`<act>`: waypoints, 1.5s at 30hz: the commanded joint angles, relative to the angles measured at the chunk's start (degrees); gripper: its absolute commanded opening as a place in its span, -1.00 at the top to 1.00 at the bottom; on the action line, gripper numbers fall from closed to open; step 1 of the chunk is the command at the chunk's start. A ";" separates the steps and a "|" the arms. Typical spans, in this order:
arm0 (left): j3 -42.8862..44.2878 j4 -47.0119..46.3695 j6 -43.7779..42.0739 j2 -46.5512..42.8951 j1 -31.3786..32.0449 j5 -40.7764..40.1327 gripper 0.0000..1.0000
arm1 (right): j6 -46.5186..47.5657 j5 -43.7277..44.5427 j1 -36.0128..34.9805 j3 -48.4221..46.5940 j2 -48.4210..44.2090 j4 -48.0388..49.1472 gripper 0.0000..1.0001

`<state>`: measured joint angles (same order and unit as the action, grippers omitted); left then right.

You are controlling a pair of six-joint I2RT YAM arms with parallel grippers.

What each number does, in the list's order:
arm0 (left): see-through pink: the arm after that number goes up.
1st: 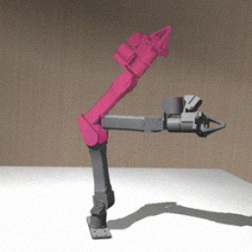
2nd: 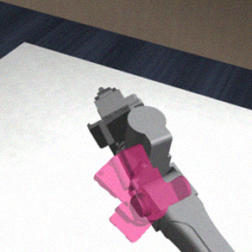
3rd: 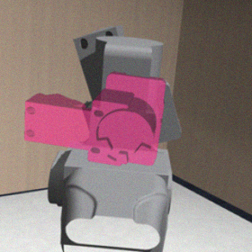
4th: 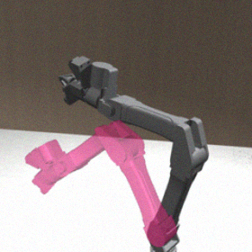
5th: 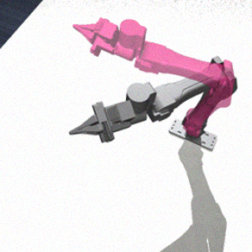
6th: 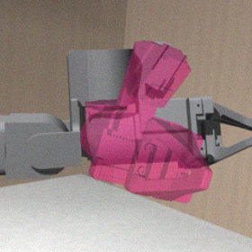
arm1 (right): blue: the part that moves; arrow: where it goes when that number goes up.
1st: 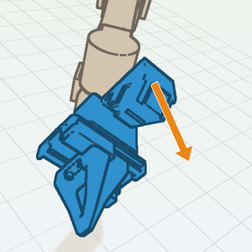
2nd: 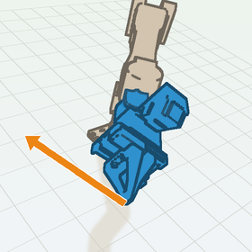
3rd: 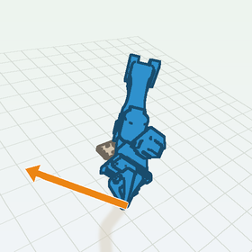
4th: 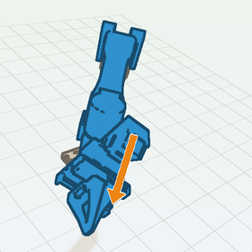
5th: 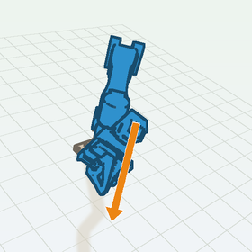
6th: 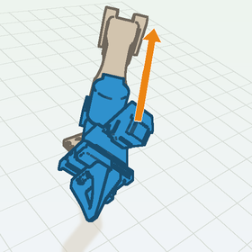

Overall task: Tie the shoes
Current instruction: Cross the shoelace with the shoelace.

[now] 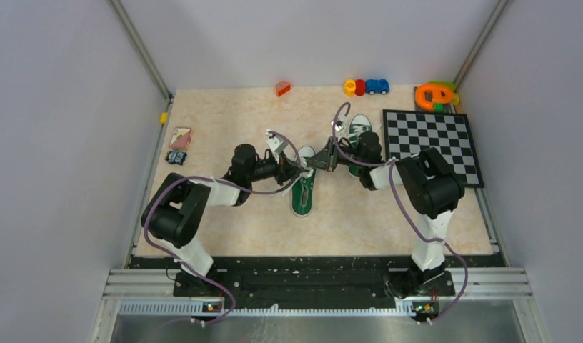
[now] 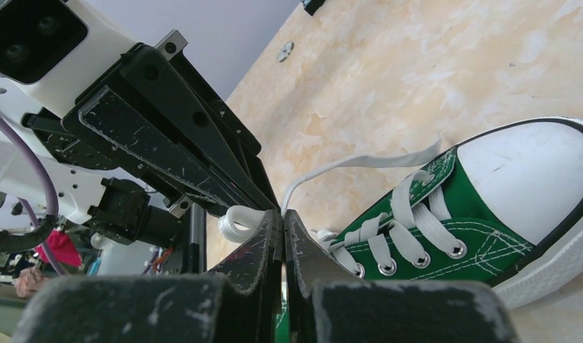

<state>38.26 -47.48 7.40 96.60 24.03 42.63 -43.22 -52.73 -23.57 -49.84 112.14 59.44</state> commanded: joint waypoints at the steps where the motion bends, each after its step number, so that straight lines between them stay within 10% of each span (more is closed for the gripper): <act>1: 1.36 -2.31 0.90 -1.69 -0.21 0.11 1.00 | 0.44 -1.37 1.00 0.49 0.10 4.36 0.99; 45: 5.06 2.98 12.61 -1.15 -1.80 1.85 1.00 | -13.61 -4.86 1.85 0.00 7.75 22.18 0.71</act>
<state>40.53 -44.31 18.85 96.60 22.52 42.68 -55.70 -56.88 -22.31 -48.64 119.00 76.18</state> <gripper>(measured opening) 0.007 0.143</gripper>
